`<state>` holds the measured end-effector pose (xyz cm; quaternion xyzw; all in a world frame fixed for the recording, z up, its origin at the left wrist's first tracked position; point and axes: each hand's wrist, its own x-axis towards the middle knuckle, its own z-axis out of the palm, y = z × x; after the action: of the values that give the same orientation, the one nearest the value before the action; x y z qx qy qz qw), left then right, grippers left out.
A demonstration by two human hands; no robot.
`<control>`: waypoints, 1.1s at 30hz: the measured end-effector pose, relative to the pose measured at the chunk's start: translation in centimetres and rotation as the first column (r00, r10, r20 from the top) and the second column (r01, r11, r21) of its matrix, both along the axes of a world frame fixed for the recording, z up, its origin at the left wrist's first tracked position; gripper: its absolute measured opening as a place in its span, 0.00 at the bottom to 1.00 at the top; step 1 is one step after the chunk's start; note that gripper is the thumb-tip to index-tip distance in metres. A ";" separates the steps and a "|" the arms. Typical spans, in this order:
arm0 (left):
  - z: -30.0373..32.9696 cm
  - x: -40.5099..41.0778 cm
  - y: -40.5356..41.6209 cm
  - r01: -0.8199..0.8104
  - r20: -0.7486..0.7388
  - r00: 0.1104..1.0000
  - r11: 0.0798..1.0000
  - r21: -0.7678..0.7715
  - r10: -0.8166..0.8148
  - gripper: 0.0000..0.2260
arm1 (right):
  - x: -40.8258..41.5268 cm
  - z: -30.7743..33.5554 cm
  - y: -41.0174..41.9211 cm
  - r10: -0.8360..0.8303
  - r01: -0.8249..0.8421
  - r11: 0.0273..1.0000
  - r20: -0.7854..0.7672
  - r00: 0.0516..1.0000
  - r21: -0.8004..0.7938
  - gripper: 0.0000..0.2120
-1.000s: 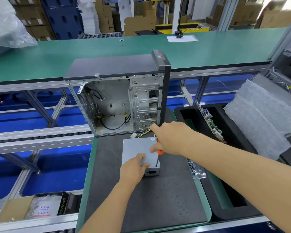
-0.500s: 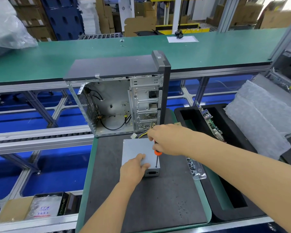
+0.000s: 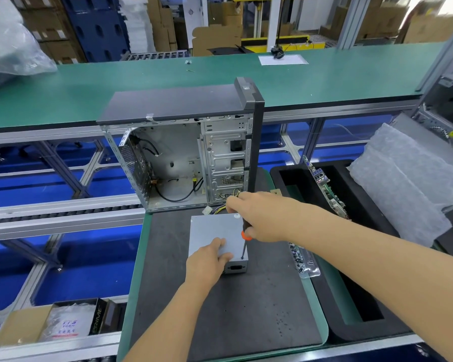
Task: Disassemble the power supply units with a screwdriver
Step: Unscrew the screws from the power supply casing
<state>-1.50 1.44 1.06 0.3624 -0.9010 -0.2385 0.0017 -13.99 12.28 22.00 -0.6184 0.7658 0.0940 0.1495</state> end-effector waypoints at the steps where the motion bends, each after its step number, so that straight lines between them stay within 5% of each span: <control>1: 0.0 0.0 0.0 -0.002 0.000 1.000 1.000 -0.003 0.002 0.20 | 0.1 0.0 -0.1 -0.037 0.038 0.999 -0.052 0.998 0.033 0.25; 5: -0.1 0.1 0.0 -0.005 -0.003 1.000 1.000 -0.009 0.005 0.20 | 0.0 -0.2 -0.1 0.027 -0.008 0.998 -0.297 0.954 0.066 0.22; 7: -0.1 0.0 0.0 -0.005 -0.006 1.000 1.000 -0.006 0.005 0.20 | -0.1 -0.2 0.1 0.058 -0.058 0.998 -0.247 0.967 0.006 0.17; 11: -0.1 0.0 0.0 -0.008 0.000 1.000 1.000 -0.009 0.008 0.20 | -0.2 -0.1 0.1 0.030 -0.025 0.999 -0.144 0.989 0.035 0.24; 16: -0.1 0.0 0.0 -0.011 -0.003 1.000 1.000 -0.001 0.011 0.21 | -0.1 -0.2 0.3 0.218 -0.196 0.976 -0.368 0.904 0.096 0.18; 22: -0.2 0.0 0.0 -0.011 0.001 1.000 1.000 0.002 0.011 0.20 | 0.2 -0.3 -0.2 0.052 -0.051 0.993 0.009 0.999 -0.105 0.17; 28: -0.2 0.0 0.0 -0.008 0.007 1.000 1.000 0.002 0.008 0.21 | 0.8 -0.1 -0.4 0.067 -0.081 0.997 -0.396 0.916 -0.019 0.16; 33: -0.3 0.0 0.0 -0.004 0.012 1.000 1.000 0.000 0.004 0.20 | 0.1 -0.5 0.1 0.049 -0.054 0.994 -0.060 0.997 -0.091 0.22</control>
<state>-1.49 1.44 0.81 0.3657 -0.9003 -0.2362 -0.0031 -13.90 12.40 21.47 -0.6412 0.7572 0.0798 0.0959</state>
